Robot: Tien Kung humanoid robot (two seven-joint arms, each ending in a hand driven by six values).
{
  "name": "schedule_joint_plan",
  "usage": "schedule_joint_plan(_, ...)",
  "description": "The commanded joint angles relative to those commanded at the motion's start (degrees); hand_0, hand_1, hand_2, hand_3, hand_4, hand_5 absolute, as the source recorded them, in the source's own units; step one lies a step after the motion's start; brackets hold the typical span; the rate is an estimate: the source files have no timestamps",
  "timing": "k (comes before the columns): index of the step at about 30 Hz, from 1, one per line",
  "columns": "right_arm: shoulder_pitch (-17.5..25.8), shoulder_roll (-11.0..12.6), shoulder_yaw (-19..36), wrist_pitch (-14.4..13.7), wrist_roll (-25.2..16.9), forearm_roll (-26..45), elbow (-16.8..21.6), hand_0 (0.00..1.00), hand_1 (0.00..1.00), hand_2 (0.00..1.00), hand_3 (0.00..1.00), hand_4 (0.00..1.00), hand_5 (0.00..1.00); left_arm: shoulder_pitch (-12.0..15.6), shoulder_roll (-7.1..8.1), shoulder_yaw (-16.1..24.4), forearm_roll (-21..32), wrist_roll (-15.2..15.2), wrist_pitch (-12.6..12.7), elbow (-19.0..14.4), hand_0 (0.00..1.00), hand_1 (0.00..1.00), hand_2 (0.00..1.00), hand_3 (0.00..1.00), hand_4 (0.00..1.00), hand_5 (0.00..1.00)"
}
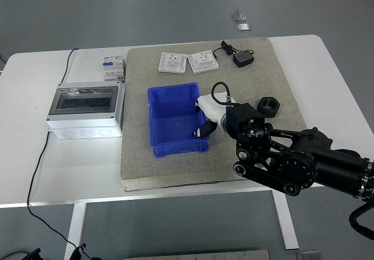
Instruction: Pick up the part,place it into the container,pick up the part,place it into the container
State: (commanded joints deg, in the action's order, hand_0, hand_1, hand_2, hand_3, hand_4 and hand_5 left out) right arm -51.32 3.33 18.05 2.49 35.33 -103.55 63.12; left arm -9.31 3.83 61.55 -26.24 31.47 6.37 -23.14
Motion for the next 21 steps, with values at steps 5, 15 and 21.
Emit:
schedule_joint_plan(5,0.1,0.3,1.3,0.1,0.0,0.5,0.9,0.701,0.618,0.721,0.745,0.872,0.415,0.0,0.00,-0.1,0.2,-0.1,0.0,0.0,0.688,0.758,0.762,0.848,0.983,0.998)
schedule_joint_plan(15,0.9,1.4,7.3,-0.6,-0.9,4.4,3.5,0.698,0.618,0.731,0.756,0.873,0.419,0.0,-0.06,-0.1,0.2,-0.1,0.0,0.0,0.688,0.758,0.762,0.847,0.983,0.998)
schedule_joint_plan(21,2.0,5.9,15.2,0.5,-4.2,10.8,8.7,0.707,0.651,0.802,0.829,0.895,0.467,-0.1,-0.12,0.0,0.0,-0.1,0.0,0.0,0.687,0.758,0.761,0.847,0.982,0.998)
